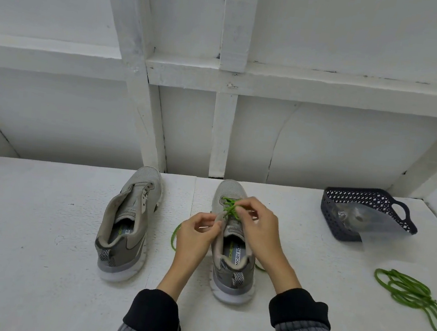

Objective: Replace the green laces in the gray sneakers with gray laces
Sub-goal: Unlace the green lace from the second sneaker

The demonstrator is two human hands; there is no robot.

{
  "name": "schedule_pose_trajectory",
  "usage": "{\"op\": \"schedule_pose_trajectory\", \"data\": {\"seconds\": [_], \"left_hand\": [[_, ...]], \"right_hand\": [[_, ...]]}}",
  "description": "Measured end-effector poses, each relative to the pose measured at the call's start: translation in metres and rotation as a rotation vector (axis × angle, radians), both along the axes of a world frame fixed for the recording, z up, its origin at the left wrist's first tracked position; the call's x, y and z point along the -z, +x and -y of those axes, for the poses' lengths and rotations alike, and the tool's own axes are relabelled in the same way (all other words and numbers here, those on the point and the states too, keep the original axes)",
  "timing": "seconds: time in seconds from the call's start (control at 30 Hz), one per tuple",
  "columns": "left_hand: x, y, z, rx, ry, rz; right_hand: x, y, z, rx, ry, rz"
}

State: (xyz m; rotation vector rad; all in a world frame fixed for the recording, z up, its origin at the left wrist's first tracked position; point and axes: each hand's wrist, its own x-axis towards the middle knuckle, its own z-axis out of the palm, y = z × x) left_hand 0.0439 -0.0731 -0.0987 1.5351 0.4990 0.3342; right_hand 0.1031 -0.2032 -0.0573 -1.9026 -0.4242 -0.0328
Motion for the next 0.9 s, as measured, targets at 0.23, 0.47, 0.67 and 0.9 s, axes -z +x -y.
{"op": "schedule_pose_trajectory", "data": {"seconds": [0.23, 0.47, 0.67, 0.9], "left_hand": [[0.003, 0.001, 0.003, -0.018, -0.005, 0.008], [0.004, 0.001, 0.004, -0.013, -0.013, 0.028], [0.005, 0.000, 0.004, -0.027, -0.002, 0.031], [0.004, 0.000, 0.006, -0.031, -0.019, 0.039]], "right_hand": [[-0.028, -0.006, 0.012, 0.004, 0.431, -0.180], [-0.012, -0.002, 0.016, -0.044, -0.544, 0.124], [-0.001, 0.003, 0.009, -0.010, -0.206, 0.032], [-0.023, -0.004, 0.015, -0.036, 0.261, -0.130]]}}
